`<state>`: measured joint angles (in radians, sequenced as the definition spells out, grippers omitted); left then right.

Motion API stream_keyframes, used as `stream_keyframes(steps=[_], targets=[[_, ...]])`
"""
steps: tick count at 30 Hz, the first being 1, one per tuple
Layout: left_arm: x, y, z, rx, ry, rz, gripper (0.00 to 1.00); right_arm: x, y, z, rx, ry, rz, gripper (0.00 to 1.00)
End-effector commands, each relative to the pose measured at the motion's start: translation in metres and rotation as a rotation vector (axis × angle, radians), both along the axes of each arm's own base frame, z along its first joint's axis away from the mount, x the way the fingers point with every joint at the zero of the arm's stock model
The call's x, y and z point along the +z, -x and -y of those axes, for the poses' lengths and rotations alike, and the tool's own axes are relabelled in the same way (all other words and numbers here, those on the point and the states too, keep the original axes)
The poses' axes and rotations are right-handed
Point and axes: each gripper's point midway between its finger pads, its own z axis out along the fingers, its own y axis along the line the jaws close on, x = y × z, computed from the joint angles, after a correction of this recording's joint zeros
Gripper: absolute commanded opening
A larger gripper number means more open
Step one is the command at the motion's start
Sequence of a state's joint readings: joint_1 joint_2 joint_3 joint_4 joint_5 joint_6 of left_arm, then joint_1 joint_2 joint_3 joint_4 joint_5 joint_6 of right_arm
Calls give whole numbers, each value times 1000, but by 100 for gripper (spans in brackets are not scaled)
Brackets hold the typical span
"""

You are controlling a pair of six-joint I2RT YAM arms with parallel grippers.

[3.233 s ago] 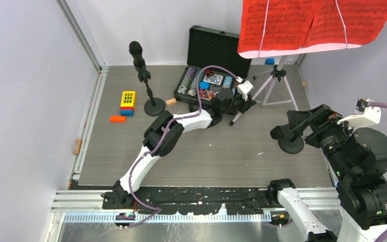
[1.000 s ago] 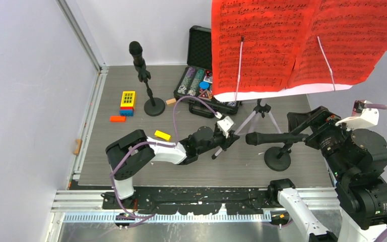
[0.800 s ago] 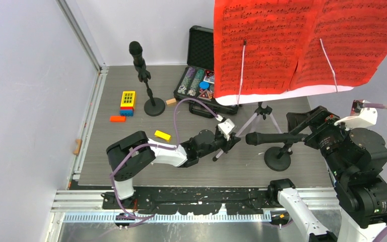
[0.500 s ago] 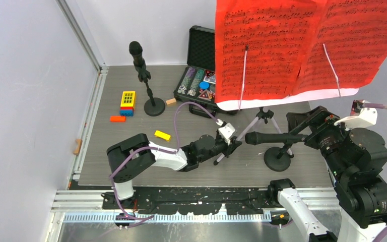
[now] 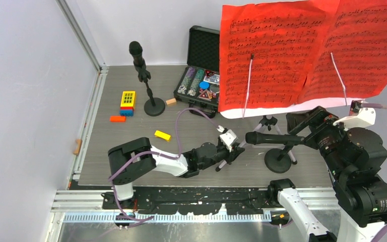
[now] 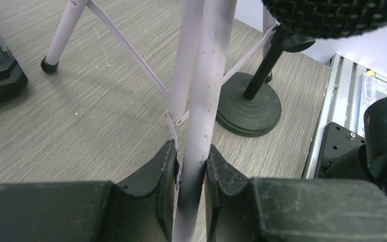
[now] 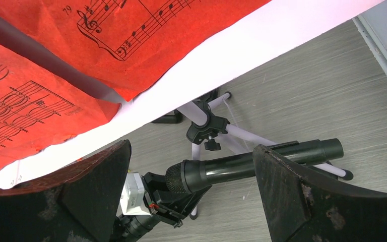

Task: Pack up the instrument practice props
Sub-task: Move the music stand to the center of the board.

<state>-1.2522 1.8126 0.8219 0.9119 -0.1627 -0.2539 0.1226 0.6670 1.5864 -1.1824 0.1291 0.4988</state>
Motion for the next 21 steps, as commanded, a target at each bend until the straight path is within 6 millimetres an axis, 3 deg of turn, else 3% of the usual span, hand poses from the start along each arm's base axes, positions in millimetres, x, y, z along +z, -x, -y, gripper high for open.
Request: stream_keyframes(steps=[1, 8, 15, 21], targets=[[-72, 48, -21, -78, -176, -205, 0, 9, -1, 2, -3, 15, 46, 96], [-78, 43, -47, -11, -204, -204, 0, 5, -2, 1, 1, 11, 35, 96], [-77, 47, -60, 13, -217, -204, 0, 5, -4, -2, 10, 1, 38, 96], [-83, 34, -81, 117, -235, -189, 0, 2, -5, -4, 18, -5, 29, 96]])
